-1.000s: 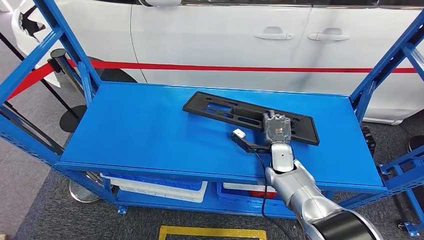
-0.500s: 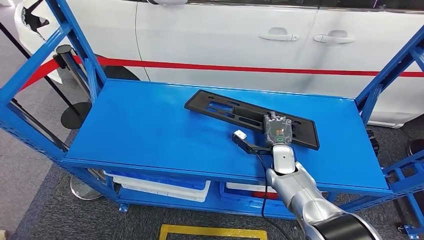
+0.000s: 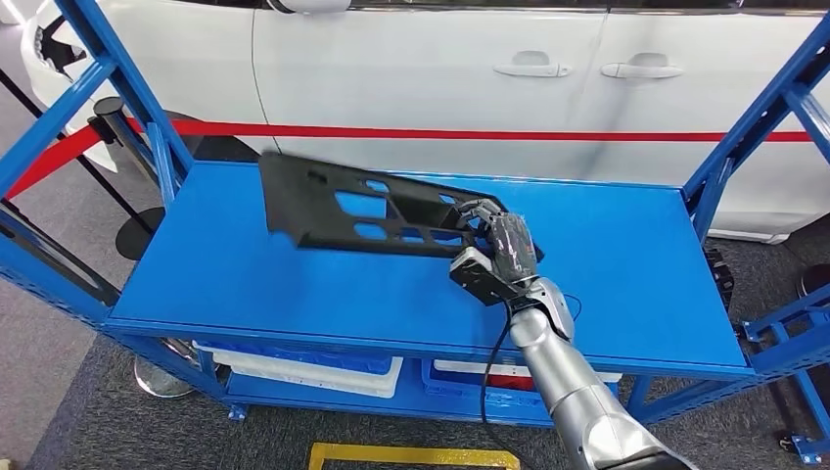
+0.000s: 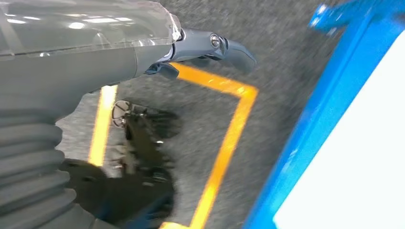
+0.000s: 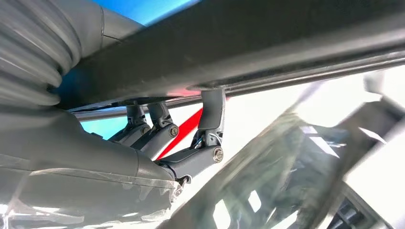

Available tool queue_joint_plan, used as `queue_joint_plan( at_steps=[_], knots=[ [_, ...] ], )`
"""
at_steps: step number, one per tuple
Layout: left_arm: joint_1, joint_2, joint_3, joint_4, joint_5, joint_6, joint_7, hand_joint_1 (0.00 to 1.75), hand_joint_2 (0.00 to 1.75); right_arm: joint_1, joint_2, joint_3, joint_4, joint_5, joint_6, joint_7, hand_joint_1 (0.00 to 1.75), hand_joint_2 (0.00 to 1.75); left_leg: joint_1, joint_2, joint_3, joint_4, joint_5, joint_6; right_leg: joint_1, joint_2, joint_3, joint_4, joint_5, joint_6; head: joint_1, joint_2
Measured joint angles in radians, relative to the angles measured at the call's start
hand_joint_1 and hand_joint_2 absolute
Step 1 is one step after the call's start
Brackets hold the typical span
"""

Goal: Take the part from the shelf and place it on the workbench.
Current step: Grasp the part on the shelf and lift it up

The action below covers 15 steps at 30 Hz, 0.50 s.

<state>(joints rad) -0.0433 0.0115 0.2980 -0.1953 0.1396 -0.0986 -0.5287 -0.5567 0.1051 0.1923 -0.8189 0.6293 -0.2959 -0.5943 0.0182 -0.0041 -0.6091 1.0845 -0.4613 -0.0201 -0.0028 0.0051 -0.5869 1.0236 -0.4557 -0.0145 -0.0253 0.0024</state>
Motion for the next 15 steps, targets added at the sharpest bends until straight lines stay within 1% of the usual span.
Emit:
queue_joint_plan(
  at_steps=[1,2,4,5,7,8,9,10,13,14,15],
  knots=[
    [0.000,0.001,0.010,0.000,-0.002,0.005,-0.015,0.00,1.75,0.027,0.002,0.013,-0.078,-0.110,0.062,-0.028,1.75,1.75,-0.002,-0.001,0.012,-0.032,0.007,0.004,0.002,-0.003,-0.004,0.005,-0.003,0.005,0.001,0.000],
    [0.002,0.001,0.018,0.000,-0.006,0.011,-0.029,0.00,1.75,0.054,0.002,0.028,-0.156,-0.212,0.121,-0.051,1.75,1.75,-0.004,-0.001,0.015,-0.044,0.006,0.008,0.004,-0.005,-0.007,0.008,-0.004,0.009,0.002,0.000],
    [0.007,0.003,0.028,0.000,-0.016,0.019,-0.046,0.00,1.75,0.102,-0.001,0.057,-0.291,-0.361,0.219,-0.081,1.75,1.75,-0.005,-0.003,0.012,-0.049,0.008,0.017,0.003,-0.006,-0.011,0.009,-0.006,0.017,0.002,0.000],
    [0.008,0.003,0.032,0.000,-0.021,0.022,-0.051,0.00,1.75,0.123,-0.004,0.072,-0.354,-0.422,0.263,-0.090,1.75,1.75,-0.005,-0.002,0.013,-0.051,0.010,0.023,0.001,-0.005,-0.014,0.018,-0.014,0.022,0.003,0.000],
    [0.008,0.004,0.035,0.000,-0.031,0.031,-0.057,0.00,1.75,0.157,-0.013,0.098,-0.464,-0.517,0.335,-0.101,1.75,1.75,-0.001,-0.001,0.014,-0.056,0.013,0.034,-0.002,-0.005,-0.038,0.075,-0.055,0.032,0.005,0.000],
    [0.008,0.004,0.035,0.000,-0.035,0.035,-0.059,0.00,1.75,0.166,-0.016,0.107,-0.498,-0.546,0.356,-0.103,1.75,1.75,-0.001,-0.001,0.014,-0.057,0.013,0.037,-0.003,-0.005,-0.052,0.107,-0.076,0.035,0.006,0.000],
    [0.007,0.004,0.036,0.000,-0.037,0.037,-0.060,0.00,1.75,0.170,-0.019,0.112,-0.516,-0.564,0.368,-0.104,1.75,1.75,-0.001,-0.001,0.014,-0.057,0.013,0.038,-0.004,-0.005,-0.064,0.132,-0.090,0.037,0.006,0.000],
    [0.007,0.004,0.036,0.000,-0.038,0.038,-0.060,0.00,1.75,0.172,-0.020,0.114,-0.523,-0.570,0.373,-0.104,1.75,1.75,-0.002,-0.001,0.014,-0.057,0.013,0.038,-0.004,-0.005,-0.068,0.142,-0.095,0.037,0.006,0.000],
    [0.007,0.004,0.036,0.000,-0.038,0.038,-0.060,0.00,1.75,0.173,-0.020,0.115,-0.526,-0.573,0.376,-0.104,1.75,1.75,-0.002,-0.001,0.014,-0.057,0.013,0.038,-0.004,-0.005,-0.071,0.147,-0.098,0.038,0.006,0.000],
    [0.007,0.004,0.036,0.000,-0.038,0.039,-0.061,0.00,1.75,0.175,-0.021,0.117,-0.532,-0.579,0.380,-0.104,1.75,1.75,-0.002,-0.001,0.014,-0.057,0.013,0.038,-0.004,-0.005,-0.077,0.161,-0.104,0.038,0.006,0.000],
    [0.007,0.004,0.037,0.000,-0.040,0.040,-0.062,0.00,1.75,0.181,-0.024,0.122,-0.550,-0.597,0.396,-0.104,1.75,1.75,-0.002,-0.001,0.014,-0.057,0.012,0.039,-0.004,-0.005,-0.094,0.197,-0.118,0.039,0.006,0.000]
  ],
)
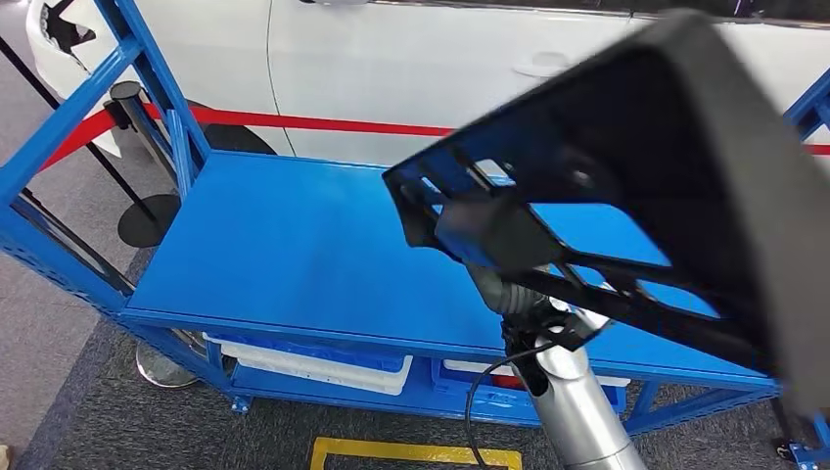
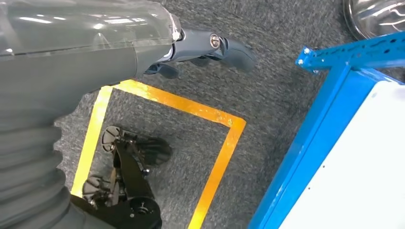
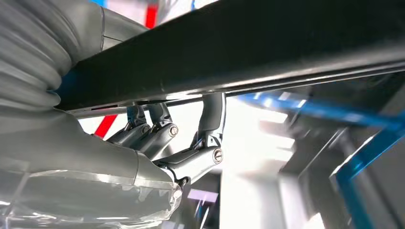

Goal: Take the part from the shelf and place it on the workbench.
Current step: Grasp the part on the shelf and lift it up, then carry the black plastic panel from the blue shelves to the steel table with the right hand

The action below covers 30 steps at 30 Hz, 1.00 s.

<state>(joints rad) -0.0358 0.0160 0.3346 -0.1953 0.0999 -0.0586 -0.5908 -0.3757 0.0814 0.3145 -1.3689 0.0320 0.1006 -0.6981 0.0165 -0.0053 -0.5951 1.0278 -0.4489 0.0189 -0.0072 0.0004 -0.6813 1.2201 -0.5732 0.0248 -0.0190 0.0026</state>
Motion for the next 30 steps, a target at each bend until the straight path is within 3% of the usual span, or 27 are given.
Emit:
queue_joint_plan(
  at_steps=[2,4,6,7,9,11,12,13,14,15,17,18,22,24,26,28,29,30],
  knots=[
    [0.001,0.000,0.002,0.000,-0.004,0.003,-0.006,0.00,1.75,0.020,-0.013,0.020,-0.060,-0.057,0.061,0.007,1.75,1.75,0.000,0.000,0.001,0.000,-0.001,0.001,0.000,0.000,-0.033,0.063,-0.012,0.001,0.000,0.000],
    [0.001,0.000,0.007,0.000,-0.011,0.006,-0.013,0.00,1.75,0.047,-0.048,0.073,-0.175,-0.131,0.185,0.052,1.75,1.75,-0.002,-0.001,0.004,0.000,-0.003,-0.005,0.005,0.000,0.018,-0.052,0.055,-0.012,0.000,0.000],
    [0.000,0.000,0.013,0.000,-0.016,0.009,-0.012,0.00,1.75,0.068,-0.090,0.138,-0.273,-0.176,0.297,0.117,1.75,1.75,-0.005,-0.001,0.007,0.000,-0.004,-0.019,0.009,0.001,0.081,-0.191,0.121,-0.029,0.000,0.000],
    [0.000,0.000,0.015,0.000,-0.017,0.011,-0.008,0.00,1.75,0.075,-0.105,0.164,-0.294,-0.183,0.325,0.141,1.75,1.75,-0.006,-0.001,0.005,0.004,-0.010,-0.026,0.008,0.000,0.081,-0.197,0.126,-0.034,0.000,0.000],
    [0.000,0.000,0.017,0.000,-0.018,0.013,-0.004,0.00,1.75,0.077,-0.119,0.198,-0.308,-0.186,0.341,0.155,1.75,1.75,-0.005,0.000,-0.013,0.056,-0.057,-0.033,0.002,-0.004,0.080,-0.205,0.135,-0.047,-0.002,0.000],
    [0.000,0.000,0.019,0.000,-0.020,0.017,0.000,0.00,1.75,0.076,-0.130,0.223,-0.314,-0.190,0.349,0.166,1.75,1.75,-0.003,0.000,-0.056,0.180,-0.134,-0.038,0.003,-0.007,0.071,-0.203,0.141,-0.054,-0.003,0.000],
    [0.000,0.000,0.020,0.000,-0.021,0.021,0.004,0.00,1.75,0.073,-0.136,0.234,-0.314,-0.190,0.353,0.176,1.75,1.75,-0.003,0.000,-0.076,0.239,-0.162,-0.040,0.004,-0.007,0.064,-0.200,0.144,-0.055,-0.002,0.000],
    [0.000,0.000,0.020,0.000,-0.023,0.026,0.008,0.00,1.75,0.068,-0.142,0.245,-0.313,-0.187,0.353,0.186,1.75,1.75,-0.003,0.000,-0.082,0.270,-0.172,-0.042,0.004,-0.008,0.057,-0.197,0.148,-0.054,-0.002,0.000],
    [0.000,0.000,0.021,0.000,-0.025,0.031,0.011,0.00,1.75,0.061,-0.147,0.256,-0.311,-0.179,0.350,0.196,1.75,1.75,-0.003,0.000,-0.069,0.260,-0.163,-0.043,0.003,-0.008,0.050,-0.192,0.151,-0.053,-0.002,0.000],
    [-0.001,0.000,0.022,0.000,-0.026,0.036,0.014,0.00,1.75,0.053,-0.151,0.268,-0.310,-0.168,0.342,0.201,1.75,1.75,-0.002,0.000,-0.038,0.214,-0.140,-0.043,0.003,-0.007,0.042,-0.188,0.154,-0.050,-0.002,0.000],
    [-0.006,0.000,0.023,0.000,-0.028,0.043,0.015,0.00,1.75,0.039,-0.156,0.287,-0.309,-0.136,0.318,0.207,1.75,1.75,-0.002,0.000,0.041,0.079,-0.095,-0.039,0.003,-0.007,0.029,-0.176,0.160,-0.043,-0.002,0.000],
    [-0.008,0.000,0.024,0.000,-0.030,0.045,0.015,0.00,1.75,0.034,-0.157,0.295,-0.308,-0.118,0.304,0.211,1.75,1.75,-0.003,-0.002,0.064,0.034,-0.082,-0.035,0.004,-0.007,0.025,-0.171,0.164,-0.037,-0.001,0.000],
    [-0.007,0.000,0.027,0.000,-0.037,0.048,0.015,0.00,1.75,0.027,-0.160,0.321,-0.307,-0.042,0.260,0.231,1.75,1.75,-0.009,-0.005,0.066,0.008,-0.062,-0.013,0.005,-0.005,0.020,-0.176,0.184,-0.016,0.001,0.000],
    [-0.009,-0.003,0.028,0.000,-0.038,0.051,0.015,0.00,1.75,0.027,-0.165,0.333,-0.305,-0.016,0.243,0.236,1.75,1.75,-0.006,-0.001,0.054,0.003,-0.043,-0.002,0.003,-0.002,0.009,-0.165,0.166,-0.006,0.000,0.000],
    [-0.011,-0.006,0.029,0.000,-0.042,0.055,0.015,0.00,1.75,0.026,-0.170,0.342,-0.304,0.013,0.219,0.239,1.75,1.75,-0.003,0.003,0.031,0.000,-0.020,0.009,-0.001,-0.001,-0.020,-0.088,0.084,0.006,0.001,0.000],
    [-0.011,-0.006,0.029,0.000,-0.047,0.059,0.015,0.00,1.75,0.026,-0.175,0.351,-0.300,0.039,0.199,0.242,1.75,1.75,-0.004,0.004,0.005,0.001,-0.001,0.012,-0.003,-0.001,-0.049,0.037,-0.003,0.013,0.003,0.000],
    [-0.011,-0.007,0.030,0.000,-0.048,0.059,0.015,0.00,1.75,0.026,-0.179,0.355,-0.297,0.049,0.193,0.243,1.75,1.75,-0.004,0.004,-0.008,0.001,0.008,0.011,-0.004,-0.001,-0.050,0.079,-0.019,0.014,0.003,0.000],
    [-0.011,-0.007,0.030,0.000,-0.048,0.059,0.015,0.00,1.75,0.027,-0.182,0.358,-0.293,0.056,0.188,0.244,1.75,1.75,-0.005,0.005,-0.020,0.002,0.016,0.011,-0.004,-0.001,-0.035,0.090,-0.013,0.014,0.003,0.000]
  ],
)
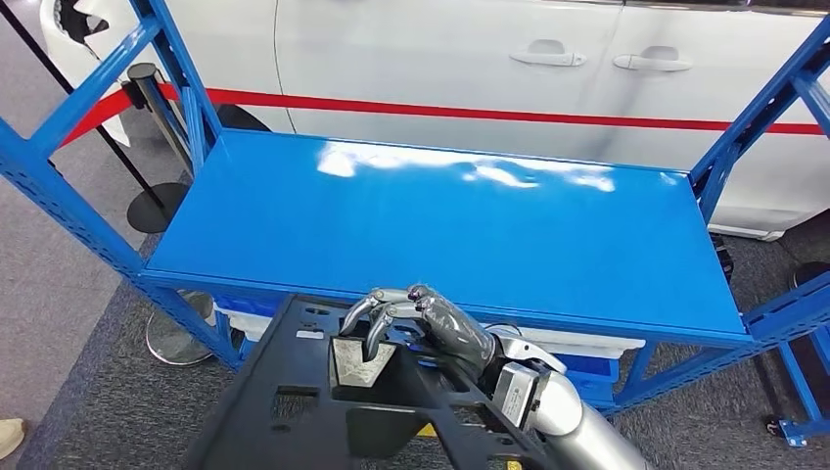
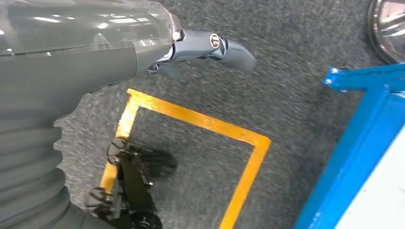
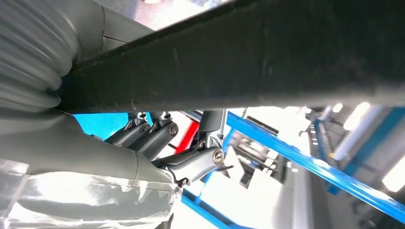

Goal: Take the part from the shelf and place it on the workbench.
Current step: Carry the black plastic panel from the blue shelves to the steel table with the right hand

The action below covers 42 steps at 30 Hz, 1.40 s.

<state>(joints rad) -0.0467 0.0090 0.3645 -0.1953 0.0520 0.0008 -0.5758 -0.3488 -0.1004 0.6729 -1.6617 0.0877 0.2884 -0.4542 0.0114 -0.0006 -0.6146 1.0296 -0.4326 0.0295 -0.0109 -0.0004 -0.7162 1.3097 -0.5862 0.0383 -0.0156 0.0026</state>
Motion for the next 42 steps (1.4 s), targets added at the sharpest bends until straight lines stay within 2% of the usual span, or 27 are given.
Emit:
queue_joint_plan(
  at_steps=[1,3,5,6,8,9,11,13,14,16,18,20,21,23,24,25,28,29,30,31,32,34,36,37,39,40,42],
  knots=[
    [0.000,0.000,0.000,0.000,0.000,0.000,0.000,0.00,1.75,0.000,-0.003,0.003,0.004,0.004,-0.003,-0.001,1.75,1.75,-0.001,0.000,-0.011,0.000,0.008,-0.001,0.000,0.000,0.032,-0.024,0.022,-0.003,0.000,0.000],
    [0.000,-0.002,0.001,0.000,-0.001,-0.001,-0.001,0.00,1.75,-0.001,-0.008,0.008,0.010,0.011,-0.009,-0.007,1.75,1.75,-0.002,-0.001,-0.027,0.001,0.024,-0.006,0.006,0.000,0.139,-0.159,0.058,-0.016,0.000,0.000],
    [0.001,-0.005,0.001,0.000,-0.001,-0.002,-0.003,0.00,1.75,-0.001,-0.012,0.013,0.014,0.015,-0.014,-0.016,1.75,1.75,-0.002,-0.002,-0.034,-0.002,0.040,-0.016,0.014,0.001,0.218,-0.279,0.059,-0.030,-0.001,0.000],
    [0.001,-0.006,0.002,0.000,-0.002,-0.002,-0.004,0.00,1.75,-0.002,-0.014,0.015,0.016,0.015,-0.016,-0.019,1.75,1.75,-0.001,-0.002,-0.035,-0.005,0.048,-0.022,0.018,0.001,0.232,-0.306,0.055,-0.035,0.001,0.000],
    [0.003,-0.006,0.005,0.000,-0.002,-0.001,-0.004,0.00,1.75,-0.003,-0.017,0.018,0.021,0.015,-0.018,-0.021,1.75,1.75,0.001,-0.002,-0.037,-0.011,0.061,-0.035,0.017,-0.001,0.225,-0.316,0.072,-0.045,0.004,0.000],
    [0.004,-0.006,0.006,0.000,-0.002,-0.001,-0.003,0.00,1.75,-0.004,-0.018,0.020,0.023,0.015,-0.018,-0.021,1.75,1.75,0.002,-0.003,-0.041,-0.006,0.050,-0.039,0.015,-0.003,0.219,-0.321,0.083,-0.052,0.004,0.000],
    [0.005,-0.007,0.008,0.000,-0.002,0.000,-0.003,0.00,1.75,-0.004,-0.019,0.024,0.027,0.015,-0.018,-0.022,1.75,1.75,0.002,-0.003,-0.063,0.055,-0.027,-0.046,0.009,-0.008,0.199,-0.329,0.109,-0.067,0.001,0.000],
    [0.005,-0.008,0.008,0.000,-0.002,0.000,-0.003,0.00,1.75,-0.004,-0.019,0.027,0.032,0.015,-0.018,-0.023,1.75,1.75,0.003,-0.003,-0.092,0.178,-0.121,-0.052,0.010,-0.009,0.169,-0.325,0.130,-0.073,-0.002,0.000],
    [0.005,-0.008,0.009,0.000,-0.002,0.000,-0.003,0.00,1.75,-0.004,-0.019,0.028,0.034,0.015,-0.018,-0.022,1.75,1.75,0.003,-0.003,-0.098,0.234,-0.139,-0.054,0.011,-0.010,0.151,-0.320,0.140,-0.072,-0.001,0.000],
    [0.004,-0.008,0.009,0.000,-0.002,0.000,-0.003,0.00,1.75,-0.003,-0.019,0.032,0.038,0.015,-0.018,-0.023,1.75,1.75,0.003,-0.003,-0.073,0.265,-0.106,-0.057,0.011,-0.010,0.113,-0.307,0.159,-0.069,-0.001,0.000],
    [0.003,-0.008,0.009,0.000,-0.002,0.000,-0.003,0.00,1.75,-0.003,-0.020,0.034,0.039,0.015,-0.018,-0.023,1.75,1.75,0.004,-0.003,0.013,0.172,-0.065,-0.056,0.010,-0.010,0.079,-0.290,0.174,-0.063,-0.002,0.000],
    [0.000,-0.008,0.009,0.000,-0.002,0.000,-0.003,0.00,1.75,-0.004,-0.021,0.036,0.039,0.015,-0.018,-0.023,1.75,1.75,0.000,-0.005,0.103,0.041,-0.085,-0.048,0.012,-0.010,0.057,-0.274,0.186,-0.053,-0.001,0.000],
    [-0.001,-0.008,0.009,0.000,-0.002,0.000,-0.003,0.00,1.75,-0.005,-0.021,0.037,0.039,0.015,-0.018,-0.023,1.75,1.75,-0.002,-0.006,0.123,0.005,-0.100,-0.043,0.013,-0.011,0.053,-0.271,0.193,-0.047,-0.001,0.000],
    [-0.001,-0.008,0.010,0.000,-0.002,0.003,-0.002,0.00,1.75,-0.005,-0.023,0.039,0.039,0.013,-0.016,-0.025,1.75,1.75,-0.004,-0.005,0.121,-0.013,-0.095,-0.029,0.013,-0.010,0.049,-0.273,0.208,-0.035,-0.001,0.000],
    [0.000,-0.008,0.010,0.000,-0.003,0.005,-0.001,0.00,1.75,-0.004,-0.024,0.040,0.039,0.012,-0.015,-0.028,1.75,1.75,-0.002,-0.002,0.115,-0.016,-0.085,-0.022,0.011,-0.008,0.045,-0.269,0.201,-0.029,-0.001,0.000],
    [0.000,-0.008,0.011,0.000,-0.005,0.008,0.001,0.00,1.75,-0.004,-0.026,0.040,0.040,0.011,-0.015,-0.032,1.75,1.75,0.000,0.001,0.107,-0.018,-0.073,-0.014,0.010,-0.006,0.037,-0.252,0.174,-0.023,0.000,0.000],
    [0.001,-0.008,0.014,0.000,-0.010,0.017,0.004,0.00,1.75,-0.002,-0.030,0.040,0.040,0.006,-0.008,-0.052,1.75,1.75,0.001,0.006,0.064,-0.018,-0.034,-0.001,0.003,-0.002,-0.002,-0.099,0.023,-0.008,0.003,0.000],
    [0.002,-0.007,0.016,0.000,-0.013,0.019,0.005,0.00,1.75,-0.001,-0.031,0.040,0.040,0.006,-0.007,-0.059,1.75,1.75,0.001,0.006,0.047,-0.017,-0.022,-0.001,0.001,-0.002,-0.009,-0.041,-0.003,-0.004,0.003,0.000],
    [0.002,-0.007,0.017,0.000,-0.015,0.021,0.007,0.00,1.75,0.000,-0.031,0.040,0.040,0.009,-0.008,-0.067,1.75,1.75,0.001,0.007,0.029,-0.014,-0.010,-0.003,-0.001,-0.002,-0.006,-0.006,-0.002,-0.002,0.003,0.000],
    [0.002,-0.006,0.018,0.000,-0.018,0.021,0.010,0.00,1.75,0.001,-0.031,0.040,0.039,0.013,-0.012,-0.074,1.75,1.75,0.001,0.007,0.012,-0.012,0.001,-0.005,-0.002,-0.002,0.013,-0.002,0.020,-0.002,0.003,0.000],
    [0.002,-0.006,0.018,0.000,-0.021,0.021,0.012,0.00,1.75,0.001,-0.032,0.040,0.037,0.017,-0.017,-0.081,1.75,1.75,0.001,0.007,-0.003,-0.010,0.011,-0.007,-0.003,-0.002,0.049,-0.030,0.050,-0.003,0.003,0.000],
    [0.002,-0.006,0.018,0.000,-0.027,0.020,0.014,0.00,1.75,0.001,-0.032,0.040,0.028,0.021,-0.020,-0.093,1.75,1.75,0.000,0.008,-0.024,-0.006,0.029,-0.014,0.000,-0.007,0.158,-0.166,0.074,-0.011,0.003,0.000],
    [0.003,-0.006,0.019,0.000,-0.034,0.019,0.014,0.00,1.75,0.001,-0.032,0.039,0.017,0.015,-0.016,-0.104,1.75,1.75,-0.002,0.011,-0.031,-0.008,0.046,-0.025,0.006,-0.012,0.236,-0.284,0.055,-0.023,0.003,0.000],
    [0.004,-0.006,0.019,0.000,-0.037,0.018,0.013,0.00,1.75,0.002,-0.032,0.039,0.012,0.011,-0.013,-0.108,1.75,1.75,-0.002,0.013,-0.032,-0.011,0.056,-0.031,0.010,-0.013,0.247,-0.311,0.049,-0.029,0.003,0.000],
    [0.005,-0.005,0.019,0.000,-0.041,0.018,0.012,0.00,1.75,0.005,-0.034,0.038,0.007,0.007,-0.007,-0.113,1.75,1.75,0.000,0.016,-0.038,-0.014,0.062,-0.044,0.009,-0.008,0.234,-0.318,0.068,-0.045,0.003,0.000],
    [0.005,-0.004,0.019,0.000,-0.043,0.017,0.011,0.00,1.75,0.006,-0.034,0.038,0.006,0.006,-0.005,-0.113,1.75,1.75,0.001,0.015,-0.046,-0.001,0.040,-0.049,0.007,-0.006,0.223,-0.319,0.081,-0.054,0.002,0.000],
    [0.005,-0.003,0.020,0.000,-0.044,0.017,0.010,0.00,1.75,0.009,-0.035,0.038,0.004,0.006,-0.004,-0.114,1.75,1.75,0.002,0.011,-0.073,0.083,-0.056,-0.054,0.007,-0.001,0.194,-0.319,0.107,-0.069,-0.002,0.000]
  ],
)
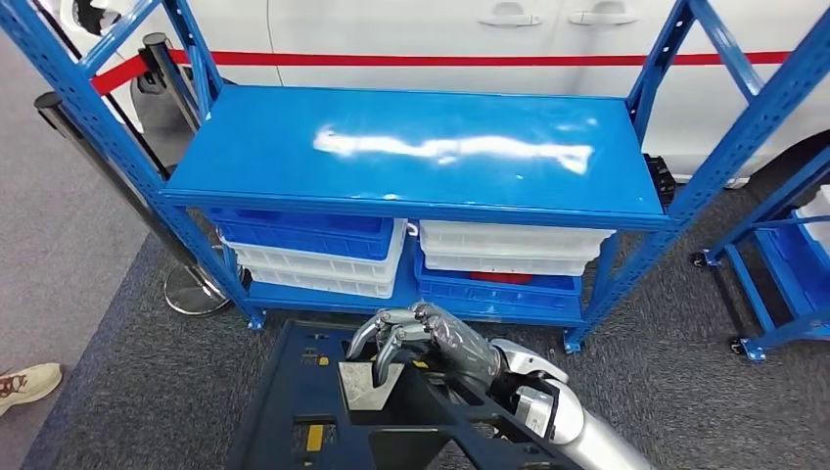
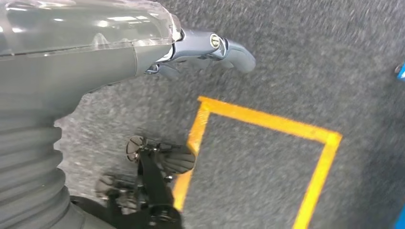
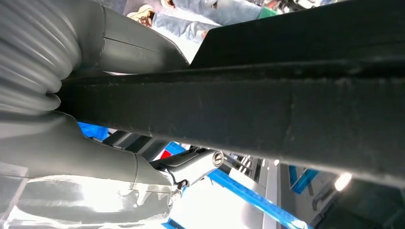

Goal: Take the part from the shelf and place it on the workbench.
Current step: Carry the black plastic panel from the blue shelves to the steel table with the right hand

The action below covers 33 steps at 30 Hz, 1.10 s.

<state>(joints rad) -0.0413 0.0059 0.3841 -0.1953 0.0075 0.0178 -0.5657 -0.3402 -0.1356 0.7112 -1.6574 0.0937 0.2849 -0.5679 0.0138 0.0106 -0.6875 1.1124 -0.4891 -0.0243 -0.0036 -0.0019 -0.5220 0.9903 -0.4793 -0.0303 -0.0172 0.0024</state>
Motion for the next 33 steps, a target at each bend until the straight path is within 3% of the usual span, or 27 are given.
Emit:
queue_joint_plan(
  at_steps=[1,2,3,4,6,7,9,11,12,13,15,17,18,19,21,23,25,27,29,32,33],
  knots=[
    [0.000,0.000,0.000,0.000,0.000,0.000,0.000,0.00,1.75,0.002,0.000,0.000,0.000,0.000,0.000,-0.001,1.75,1.75,0.000,0.000,-0.014,0.064,-0.052,-0.001,0.002,0.004,-0.017,0.002,0.012,-0.004,-0.001,0.000],
    [0.000,0.001,0.000,0.000,-0.001,0.000,0.000,0.00,1.75,0.005,-0.001,0.000,0.000,0.000,0.000,-0.002,1.75,1.75,0.000,-0.001,-0.023,0.128,-0.084,-0.001,0.004,0.008,-0.034,0.006,0.024,-0.006,-0.002,0.000],
    [-0.001,0.003,0.001,0.000,-0.001,0.000,0.000,0.00,1.75,0.008,-0.002,0.000,-0.001,0.000,0.000,-0.005,1.75,1.75,0.000,-0.001,-0.022,0.175,-0.090,-0.001,0.006,0.012,-0.052,0.010,0.035,-0.006,-0.002,0.000],
    [-0.001,0.004,0.001,0.000,-0.001,0.000,0.000,0.00,1.75,0.011,-0.003,0.000,-0.001,0.000,0.001,-0.008,1.75,1.75,0.000,-0.002,-0.010,0.194,-0.073,0.000,0.008,0.017,-0.072,0.015,0.047,-0.005,-0.002,0.000],
    [-0.002,0.008,0.002,0.000,-0.001,0.001,0.000,0.00,1.75,0.015,-0.006,0.000,-0.002,0.001,0.001,-0.015,1.75,1.75,-0.001,-0.012,0.062,0.134,-0.017,0.008,0.009,0.029,-0.109,0.027,0.068,0.000,-0.002,0.000],
    [-0.002,0.010,0.003,0.000,-0.002,0.004,0.002,0.00,1.75,0.016,-0.006,0.000,-0.003,0.002,0.001,-0.018,1.75,1.75,-0.001,-0.027,0.117,0.063,-0.014,0.015,0.010,0.034,-0.125,0.034,0.076,0.003,-0.002,0.000],
    [-0.002,0.016,0.005,0.000,-0.007,0.014,0.012,0.00,1.75,0.021,-0.008,-0.002,-0.006,0.007,0.001,-0.024,1.75,1.75,-0.004,-0.053,0.203,-0.065,-0.040,0.021,0.010,0.044,-0.142,0.043,0.093,0.012,-0.002,0.000],
    [-0.001,0.022,0.009,0.000,-0.014,0.030,0.033,0.00,1.75,0.029,-0.011,-0.004,-0.009,0.012,0.001,-0.030,1.75,1.75,-0.008,-0.055,0.221,-0.112,-0.050,0.025,0.008,0.054,-0.148,0.039,0.114,0.026,-0.003,0.000],
    [-0.001,0.024,0.011,0.000,-0.017,0.039,0.047,0.00,1.75,0.034,-0.014,-0.006,-0.009,0.016,0.000,-0.033,1.75,1.75,-0.007,-0.047,0.214,-0.114,-0.040,0.029,0.007,0.056,-0.151,0.038,0.119,0.032,-0.005,0.000],
    [0.000,0.026,0.013,0.000,-0.020,0.049,0.065,0.00,1.75,0.037,-0.017,-0.008,-0.011,0.020,-0.001,-0.035,1.75,1.75,-0.005,-0.039,0.207,-0.118,-0.029,0.035,0.007,0.051,-0.158,0.046,0.106,0.038,-0.004,0.000],
    [0.003,0.032,0.015,0.000,-0.026,0.066,0.098,0.00,1.75,0.042,-0.024,-0.013,-0.013,0.028,-0.002,-0.040,1.75,1.75,0.000,-0.024,0.187,-0.124,-0.007,0.046,0.003,0.030,-0.181,0.110,0.026,0.051,-0.001,0.000],
    [0.008,0.037,0.019,0.000,-0.028,0.079,0.130,0.00,1.75,0.044,-0.029,-0.017,-0.015,0.033,-0.001,-0.043,1.75,1.75,0.000,-0.014,0.162,-0.124,0.014,0.048,-0.004,0.013,-0.211,0.230,-0.058,0.064,0.003,0.000],
    [0.010,0.039,0.022,0.000,-0.028,0.084,0.145,0.00,1.75,0.046,-0.031,-0.018,-0.015,0.035,-0.001,-0.043,1.75,1.75,0.000,-0.009,0.149,-0.123,0.024,0.047,-0.008,0.009,-0.219,0.281,-0.068,0.069,0.003,0.000],
    [0.011,0.041,0.024,0.000,-0.027,0.089,0.159,0.00,1.75,0.047,-0.033,-0.018,-0.015,0.037,0.000,-0.043,1.75,1.75,0.000,-0.005,0.136,-0.122,0.033,0.045,-0.012,0.007,-0.215,0.309,-0.054,0.073,0.003,0.000],
    [0.012,0.043,0.030,0.000,-0.020,0.096,0.181,0.00,1.75,0.048,-0.035,-0.018,-0.015,0.038,0.003,-0.043,1.75,1.75,0.001,0.001,0.112,-0.118,0.047,0.039,-0.017,0.005,-0.160,0.266,0.003,0.076,0.003,0.000],
    [0.011,0.046,0.040,0.000,-0.009,0.101,0.201,0.00,1.75,0.046,-0.035,-0.018,-0.016,0.040,0.006,-0.044,1.75,1.75,0.001,0.003,0.097,-0.114,0.058,0.029,-0.017,0.003,-0.060,0.130,0.014,0.069,0.003,0.000],
    [0.011,0.048,0.052,0.000,-0.001,0.105,0.212,0.00,1.75,0.041,-0.035,-0.018,-0.016,0.043,0.010,-0.043,1.75,1.75,0.000,0.004,0.090,-0.112,0.068,0.017,-0.010,0.003,0.003,0.030,-0.014,0.054,0.002,0.000],
    [0.011,0.049,0.062,0.000,0.002,0.107,0.212,0.00,1.75,0.038,-0.035,-0.018,-0.016,0.045,0.014,-0.043,1.75,1.75,0.002,0.003,0.085,-0.112,0.075,0.004,-0.007,0.002,0.008,0.007,-0.018,0.036,0.002,0.000],
    [0.012,0.051,0.069,0.000,0.001,0.109,0.208,0.00,1.75,0.036,-0.035,-0.018,-0.016,0.044,0.019,-0.046,1.75,1.75,0.004,0.001,0.070,-0.081,0.050,-0.004,-0.009,0.000,0.005,-0.001,-0.008,0.018,0.002,0.000],
    [0.013,0.053,0.075,0.000,-0.002,0.109,0.202,0.00,1.75,0.035,-0.035,-0.018,-0.016,0.039,0.026,-0.052,1.75,1.75,0.006,-0.002,-0.002,0.099,-0.053,-0.010,-0.006,-0.001,-0.004,-0.002,0.002,0.001,0.001,0.000],
    [0.014,0.053,0.077,0.000,-0.005,0.110,0.200,0.00,1.75,0.035,-0.035,-0.018,-0.016,0.037,0.030,-0.054,1.75,1.75,0.006,-0.002,-0.022,0.154,-0.072,-0.012,-0.004,0.001,-0.009,0.001,0.003,0.000,0.001,0.000]
  ],
)
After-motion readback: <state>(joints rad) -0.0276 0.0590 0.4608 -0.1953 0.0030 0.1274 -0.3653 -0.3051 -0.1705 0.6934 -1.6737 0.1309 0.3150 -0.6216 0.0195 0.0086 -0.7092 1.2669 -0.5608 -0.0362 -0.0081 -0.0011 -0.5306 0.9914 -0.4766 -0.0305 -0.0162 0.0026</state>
